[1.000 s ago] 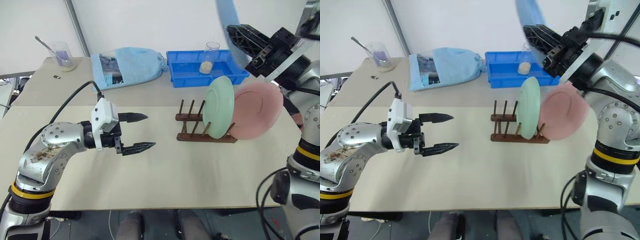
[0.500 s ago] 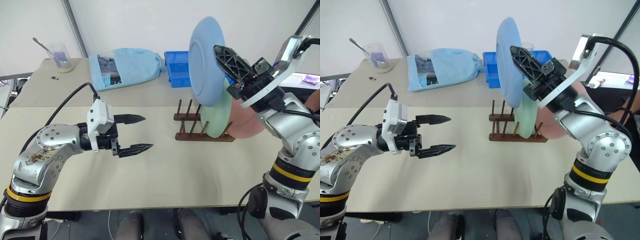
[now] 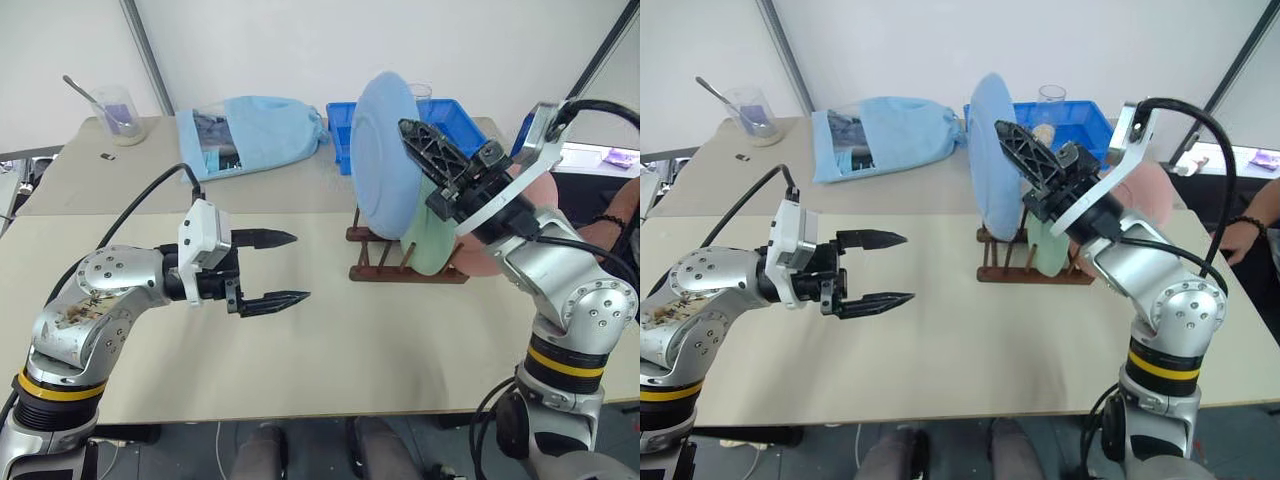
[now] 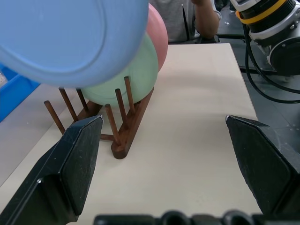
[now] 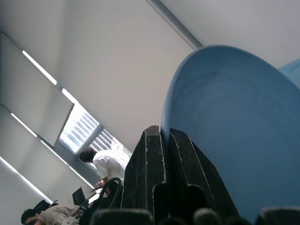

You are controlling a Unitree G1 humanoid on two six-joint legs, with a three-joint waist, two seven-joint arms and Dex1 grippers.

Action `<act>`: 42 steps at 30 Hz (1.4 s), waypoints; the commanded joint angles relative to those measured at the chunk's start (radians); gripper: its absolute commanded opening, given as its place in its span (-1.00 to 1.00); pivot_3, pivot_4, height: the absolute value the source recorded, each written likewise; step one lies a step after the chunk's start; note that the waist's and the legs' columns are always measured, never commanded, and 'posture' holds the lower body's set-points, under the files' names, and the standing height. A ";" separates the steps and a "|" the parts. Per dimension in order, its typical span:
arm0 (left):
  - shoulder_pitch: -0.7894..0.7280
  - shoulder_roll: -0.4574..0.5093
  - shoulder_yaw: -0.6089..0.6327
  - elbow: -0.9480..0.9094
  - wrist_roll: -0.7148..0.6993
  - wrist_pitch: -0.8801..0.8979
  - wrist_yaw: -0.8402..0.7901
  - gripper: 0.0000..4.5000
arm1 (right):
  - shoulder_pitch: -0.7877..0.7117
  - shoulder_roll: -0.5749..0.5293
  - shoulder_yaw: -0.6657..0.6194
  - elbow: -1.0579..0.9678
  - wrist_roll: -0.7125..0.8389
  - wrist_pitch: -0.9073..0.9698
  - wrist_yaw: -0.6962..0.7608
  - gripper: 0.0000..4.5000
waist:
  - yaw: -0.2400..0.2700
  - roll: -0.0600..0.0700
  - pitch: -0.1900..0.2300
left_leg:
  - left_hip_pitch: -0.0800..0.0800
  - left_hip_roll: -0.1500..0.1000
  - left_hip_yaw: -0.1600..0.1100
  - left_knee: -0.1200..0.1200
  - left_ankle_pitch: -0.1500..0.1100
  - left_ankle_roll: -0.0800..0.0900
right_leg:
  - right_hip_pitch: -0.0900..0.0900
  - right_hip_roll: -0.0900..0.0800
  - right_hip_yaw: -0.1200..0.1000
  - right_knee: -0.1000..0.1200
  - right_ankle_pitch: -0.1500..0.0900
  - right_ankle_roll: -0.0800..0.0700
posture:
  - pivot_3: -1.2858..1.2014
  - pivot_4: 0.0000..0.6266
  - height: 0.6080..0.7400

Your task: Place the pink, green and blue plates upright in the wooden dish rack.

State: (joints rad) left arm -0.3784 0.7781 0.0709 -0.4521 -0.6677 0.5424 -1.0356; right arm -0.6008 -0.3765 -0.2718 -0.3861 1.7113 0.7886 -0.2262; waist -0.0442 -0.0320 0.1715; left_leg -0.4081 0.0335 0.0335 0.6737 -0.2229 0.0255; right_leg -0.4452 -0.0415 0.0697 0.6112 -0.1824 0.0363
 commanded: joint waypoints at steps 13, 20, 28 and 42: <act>-0.012 -0.006 0.010 -0.014 -0.012 -0.015 0.008 1.00 | 0.015 0.003 0.027 0.006 -0.084 -0.086 -0.053 -0.99 | 0.000 0.000 0.000 | 0.000 0.000 0.000 0.000 0.000 0.000 | 0.000 0.000 0.000 0.000 0.000 0.000 | 0.03 -0.52 1.00; -0.029 -0.011 0.031 0.000 -0.041 0.003 0.018 1.00 | 0.002 0.012 0.040 0.035 -0.099 -0.089 -0.099 -0.99 | 0.001 0.000 0.000 | 0.000 0.000 0.000 0.000 0.000 0.000 | 0.000 0.000 0.000 0.000 0.000 0.000 | 0.03 -0.52 1.00; -0.044 -0.007 0.036 0.014 -0.048 0.002 0.026 1.00 | -0.010 -0.023 0.058 0.082 -0.116 -0.051 -0.124 -0.51 | 0.001 0.000 0.000 | 0.000 0.000 0.000 0.000 0.000 0.000 | 0.000 0.000 0.000 0.000 0.000 0.000 | 0.03 -0.52 1.00; -0.040 -0.009 0.023 0.017 -0.030 -0.015 0.027 1.00 | -0.096 -0.365 -0.025 0.074 -0.195 0.054 0.164 0.99 | 0.007 0.000 0.000 | -0.002 -0.001 0.000 0.000 0.000 0.000 | -0.001 0.000 0.000 -0.001 0.000 0.000 | 0.03 -0.52 1.00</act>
State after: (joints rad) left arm -0.4089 0.7656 0.0811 -0.4191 -0.7042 0.5440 -1.0082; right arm -0.6707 -0.7025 -0.2386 -0.2803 1.5307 0.8315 -0.1237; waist -0.0370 -0.0320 0.1716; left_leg -0.4105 0.0325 0.0337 0.6737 -0.2229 0.0256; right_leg -0.4465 -0.0422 0.0698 0.6097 -0.1829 0.0360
